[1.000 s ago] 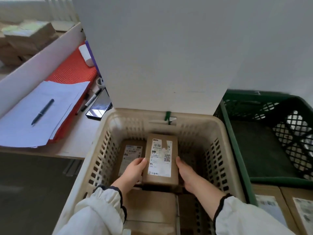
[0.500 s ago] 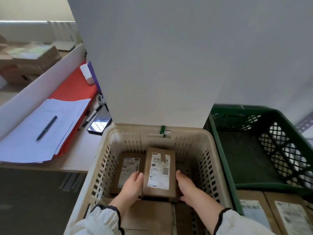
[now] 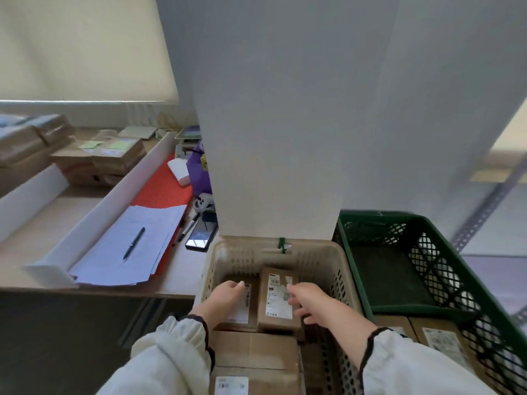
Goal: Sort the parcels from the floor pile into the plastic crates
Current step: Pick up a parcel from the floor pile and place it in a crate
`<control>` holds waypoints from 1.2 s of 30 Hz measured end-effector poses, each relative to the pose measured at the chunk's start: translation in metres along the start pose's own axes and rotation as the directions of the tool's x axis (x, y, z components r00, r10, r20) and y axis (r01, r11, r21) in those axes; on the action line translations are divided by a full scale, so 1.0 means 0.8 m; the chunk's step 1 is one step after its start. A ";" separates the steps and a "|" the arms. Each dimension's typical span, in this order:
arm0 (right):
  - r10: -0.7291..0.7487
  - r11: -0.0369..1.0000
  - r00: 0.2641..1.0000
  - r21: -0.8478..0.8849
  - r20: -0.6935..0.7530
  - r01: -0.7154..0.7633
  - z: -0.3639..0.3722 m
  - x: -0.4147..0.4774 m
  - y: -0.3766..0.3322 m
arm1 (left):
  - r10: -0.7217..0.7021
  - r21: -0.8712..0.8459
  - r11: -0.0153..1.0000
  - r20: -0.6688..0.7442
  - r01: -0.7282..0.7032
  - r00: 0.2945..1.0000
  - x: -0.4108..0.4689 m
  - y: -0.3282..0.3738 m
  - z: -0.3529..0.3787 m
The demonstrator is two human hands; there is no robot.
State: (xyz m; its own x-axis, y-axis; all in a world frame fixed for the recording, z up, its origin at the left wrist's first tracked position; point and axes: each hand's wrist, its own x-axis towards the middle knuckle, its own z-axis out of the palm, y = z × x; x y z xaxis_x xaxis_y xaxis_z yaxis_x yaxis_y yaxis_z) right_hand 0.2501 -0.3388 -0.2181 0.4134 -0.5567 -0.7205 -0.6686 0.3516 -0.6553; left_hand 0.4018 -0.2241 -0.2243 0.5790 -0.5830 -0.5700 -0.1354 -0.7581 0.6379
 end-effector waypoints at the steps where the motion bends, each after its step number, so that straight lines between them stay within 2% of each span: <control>1: -0.015 1.000 1.000 -0.008 0.007 0.015 0.007 -0.013 -0.005 | -0.004 -0.017 1.000 0.009 0.004 1.000 -0.013 0.002 -0.011; 4: -0.061 0.998 0.998 -0.032 0.013 0.062 0.031 -0.048 -0.011 | -0.004 -0.075 0.997 0.048 0.007 0.999 -0.048 0.001 -0.038; 9: -0.085 0.995 0.994 -0.053 0.075 0.089 0.082 -0.100 -0.008 | -0.053 -0.040 0.998 0.097 0.057 0.994 -0.108 -0.027 -0.072; 13: -0.166 0.981 0.981 -0.082 0.097 0.174 0.120 -0.141 -0.011 | -0.065 -0.175 0.981 0.105 0.083 0.992 -0.143 -0.056 -0.092; 17: -0.185 0.978 0.979 -0.085 0.079 0.192 0.154 -0.172 -0.017 | -0.021 -0.233 0.971 0.094 0.043 0.995 -0.179 -0.072 -0.103; 26: -0.201 0.968 0.965 -0.118 0.167 0.222 0.210 -0.205 -0.012 | -0.076 -0.300 0.952 -0.071 0.051 0.995 -0.237 -0.108 -0.146; 32: -0.252 0.915 0.925 -0.241 0.286 0.324 0.227 -0.231 -0.017 | -0.183 -0.415 0.905 -0.184 0.092 0.966 -0.261 -0.142 -0.167; 36: -0.256 0.862 0.896 -0.334 0.363 0.382 0.242 -0.250 -0.014 | -0.280 -0.533 0.836 -0.217 0.127 0.935 -0.295 -0.178 -0.160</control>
State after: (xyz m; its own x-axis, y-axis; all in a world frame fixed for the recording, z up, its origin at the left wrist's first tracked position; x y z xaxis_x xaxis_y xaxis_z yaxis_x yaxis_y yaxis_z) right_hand 0.2946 -0.0856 -0.1104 0.7660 -0.3157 -0.5599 -0.6247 -0.1604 -0.7642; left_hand 0.3875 0.0592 -0.1142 0.7539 -0.2694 -0.5992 0.3887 -0.5523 0.7375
